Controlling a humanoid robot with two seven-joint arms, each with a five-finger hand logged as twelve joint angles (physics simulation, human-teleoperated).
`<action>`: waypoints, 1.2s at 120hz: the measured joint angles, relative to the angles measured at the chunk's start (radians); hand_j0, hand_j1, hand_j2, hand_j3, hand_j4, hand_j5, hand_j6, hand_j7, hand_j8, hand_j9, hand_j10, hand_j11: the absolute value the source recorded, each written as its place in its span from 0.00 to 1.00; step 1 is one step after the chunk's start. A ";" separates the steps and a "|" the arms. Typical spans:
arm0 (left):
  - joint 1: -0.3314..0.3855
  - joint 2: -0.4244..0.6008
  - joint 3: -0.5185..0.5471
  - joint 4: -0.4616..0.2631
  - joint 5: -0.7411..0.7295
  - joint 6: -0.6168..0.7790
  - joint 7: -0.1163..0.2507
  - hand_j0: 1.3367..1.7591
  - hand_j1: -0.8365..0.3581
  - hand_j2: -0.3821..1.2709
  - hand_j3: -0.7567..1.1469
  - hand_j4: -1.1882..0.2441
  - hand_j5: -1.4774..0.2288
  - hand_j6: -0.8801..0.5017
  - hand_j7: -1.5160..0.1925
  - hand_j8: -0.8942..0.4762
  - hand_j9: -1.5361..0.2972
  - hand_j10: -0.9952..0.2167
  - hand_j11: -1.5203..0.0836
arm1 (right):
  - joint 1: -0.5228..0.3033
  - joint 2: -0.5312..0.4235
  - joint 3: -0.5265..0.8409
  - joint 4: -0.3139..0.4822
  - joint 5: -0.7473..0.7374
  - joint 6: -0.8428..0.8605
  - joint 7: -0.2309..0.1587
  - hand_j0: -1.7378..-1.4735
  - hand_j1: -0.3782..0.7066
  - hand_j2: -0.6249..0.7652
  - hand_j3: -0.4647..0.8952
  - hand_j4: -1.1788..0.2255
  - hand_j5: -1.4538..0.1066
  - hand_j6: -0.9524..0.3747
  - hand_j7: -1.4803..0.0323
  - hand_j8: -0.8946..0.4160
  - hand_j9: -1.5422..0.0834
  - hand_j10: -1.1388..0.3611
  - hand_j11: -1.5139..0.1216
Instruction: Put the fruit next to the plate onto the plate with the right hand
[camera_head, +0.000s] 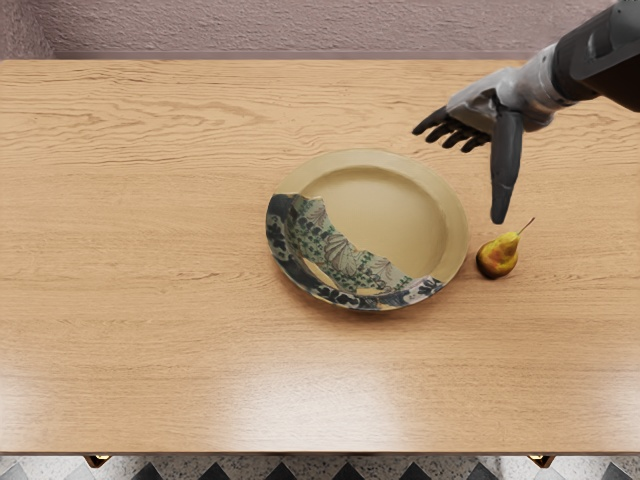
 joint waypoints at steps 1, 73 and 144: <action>0.000 0.000 0.000 0.000 0.000 0.000 0.000 0.76 0.98 0.23 0.40 0.82 0.86 0.63 0.88 0.65 0.83 0.81 0.94 | -0.003 -0.003 0.005 0.001 0.001 0.001 0.000 0.30 0.03 0.45 0.34 0.84 0.93 0.72 0.98 0.68 0.95 0.76 0.93; 0.000 0.000 0.000 0.000 0.000 0.000 0.000 0.76 0.98 0.23 0.40 0.82 0.86 0.63 0.88 0.65 0.83 0.81 0.94 | -0.071 0.285 -0.297 -0.037 -0.021 -0.531 0.000 0.30 0.03 0.45 0.34 0.84 0.93 0.72 0.98 0.68 0.95 0.76 0.93; 0.000 0.000 0.000 0.000 0.000 0.000 0.000 0.76 0.98 0.23 0.40 0.82 0.86 0.63 0.88 0.65 0.83 0.81 0.94 | -0.027 0.339 -0.473 0.010 -0.017 -0.517 0.000 0.30 0.03 0.45 0.34 0.84 0.93 0.72 0.98 0.68 0.95 0.76 0.93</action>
